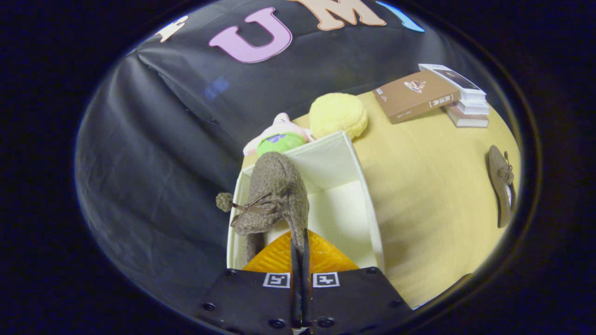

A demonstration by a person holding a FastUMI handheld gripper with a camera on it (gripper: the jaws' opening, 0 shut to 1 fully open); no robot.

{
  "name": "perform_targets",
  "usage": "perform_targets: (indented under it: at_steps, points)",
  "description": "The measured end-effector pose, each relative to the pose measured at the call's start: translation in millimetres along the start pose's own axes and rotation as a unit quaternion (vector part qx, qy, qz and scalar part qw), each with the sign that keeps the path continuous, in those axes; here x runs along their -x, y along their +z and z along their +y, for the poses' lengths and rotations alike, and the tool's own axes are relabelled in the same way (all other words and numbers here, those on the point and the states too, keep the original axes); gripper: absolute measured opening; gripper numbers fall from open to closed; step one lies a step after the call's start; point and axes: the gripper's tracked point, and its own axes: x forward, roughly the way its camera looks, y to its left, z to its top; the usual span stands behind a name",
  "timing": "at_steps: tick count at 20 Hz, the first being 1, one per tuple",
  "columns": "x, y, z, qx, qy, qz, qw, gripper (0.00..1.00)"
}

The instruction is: Open the storage box then place both shoes into the box .Put the left shoe in first, then the right shoe, with the right side of both shoes facing outward in a uniform manner.

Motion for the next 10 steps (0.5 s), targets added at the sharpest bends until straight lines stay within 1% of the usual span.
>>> perform_targets:
  at_steps: [6, 9, 10]
  points:
    - [-41.7, -32.8, -2.5, 0.01, -0.043, 0.037, 0.998, 0.04]
    - [-53.4, -44.5, -0.5, 0.005, -0.05, 0.056, 0.997, 0.04]
    - [-52.5, -43.1, 1.7, 0.009, -0.051, 0.052, 0.997, 0.06]
